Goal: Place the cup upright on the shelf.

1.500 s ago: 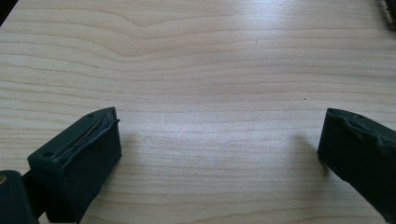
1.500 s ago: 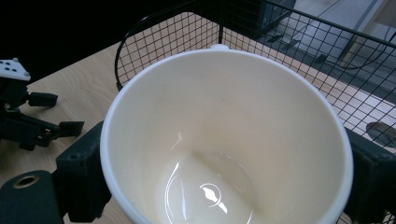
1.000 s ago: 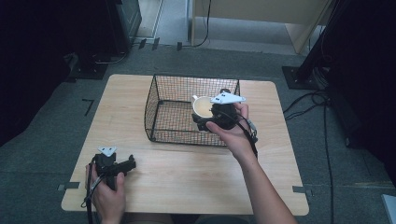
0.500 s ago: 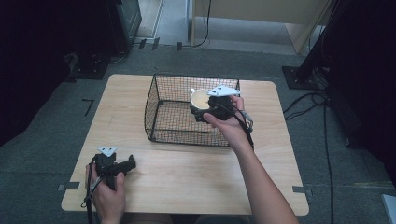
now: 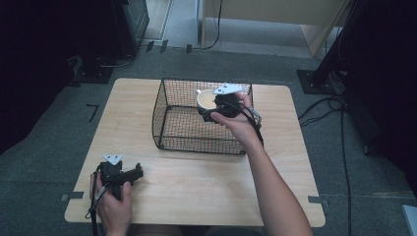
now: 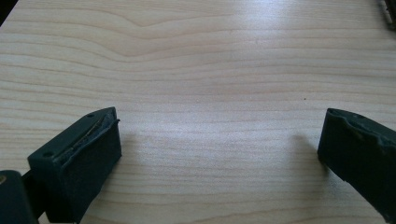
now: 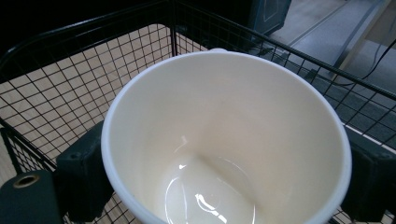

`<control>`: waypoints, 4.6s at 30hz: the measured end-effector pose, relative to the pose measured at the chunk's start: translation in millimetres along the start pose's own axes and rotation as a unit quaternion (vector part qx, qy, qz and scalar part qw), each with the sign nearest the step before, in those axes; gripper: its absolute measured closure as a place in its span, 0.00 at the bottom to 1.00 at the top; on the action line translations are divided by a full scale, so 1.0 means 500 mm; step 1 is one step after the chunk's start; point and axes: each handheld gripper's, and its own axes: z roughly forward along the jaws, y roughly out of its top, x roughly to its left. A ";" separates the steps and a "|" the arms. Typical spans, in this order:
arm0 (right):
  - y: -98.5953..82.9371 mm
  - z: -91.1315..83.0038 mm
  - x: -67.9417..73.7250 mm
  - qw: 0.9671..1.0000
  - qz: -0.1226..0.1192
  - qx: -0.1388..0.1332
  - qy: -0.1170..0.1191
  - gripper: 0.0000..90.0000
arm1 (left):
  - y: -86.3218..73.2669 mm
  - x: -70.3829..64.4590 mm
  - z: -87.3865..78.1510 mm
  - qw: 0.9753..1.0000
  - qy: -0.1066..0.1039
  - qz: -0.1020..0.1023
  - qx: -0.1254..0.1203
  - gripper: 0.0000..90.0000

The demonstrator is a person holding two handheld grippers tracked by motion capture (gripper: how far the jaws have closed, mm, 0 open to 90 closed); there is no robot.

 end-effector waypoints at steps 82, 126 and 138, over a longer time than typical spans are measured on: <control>-0.015 0.043 -0.035 0.999 -0.006 0.038 0.010 0.00 | 0.000 0.000 0.000 1.000 0.000 0.000 0.000 0.00; -0.111 -0.124 0.078 0.997 -0.038 0.057 0.023 0.00 | 0.000 0.000 0.000 1.000 0.000 -0.001 -0.002 0.00; -0.149 -0.182 0.093 0.998 -0.037 0.050 0.025 0.00 | 0.000 -0.001 0.001 1.000 0.000 -0.002 -0.002 0.00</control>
